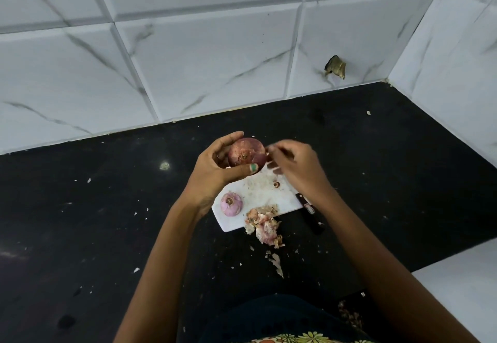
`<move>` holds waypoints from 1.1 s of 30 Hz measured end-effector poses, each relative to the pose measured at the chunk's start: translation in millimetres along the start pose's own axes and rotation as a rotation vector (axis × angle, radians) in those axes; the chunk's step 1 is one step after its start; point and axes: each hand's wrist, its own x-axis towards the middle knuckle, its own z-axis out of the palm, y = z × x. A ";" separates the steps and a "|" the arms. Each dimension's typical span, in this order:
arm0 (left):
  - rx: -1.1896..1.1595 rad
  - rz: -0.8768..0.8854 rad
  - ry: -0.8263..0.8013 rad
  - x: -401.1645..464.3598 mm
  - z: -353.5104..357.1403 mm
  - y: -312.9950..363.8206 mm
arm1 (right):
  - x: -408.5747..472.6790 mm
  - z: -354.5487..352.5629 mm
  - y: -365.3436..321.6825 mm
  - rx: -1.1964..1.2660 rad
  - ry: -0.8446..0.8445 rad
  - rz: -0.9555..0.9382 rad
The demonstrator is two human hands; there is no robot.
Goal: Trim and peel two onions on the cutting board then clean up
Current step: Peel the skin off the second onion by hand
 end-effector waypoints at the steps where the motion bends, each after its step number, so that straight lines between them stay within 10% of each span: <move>1: 0.015 0.010 0.006 0.9 0.0 -0.5 | 0.2 -5.3 -9.4 0.068 0.017 -0.041; 33: 0.038 0.090 -0.016 0.9 -3.0 -3.0 | -8.0 -11.7 -29.0 0.048 -0.022 -0.166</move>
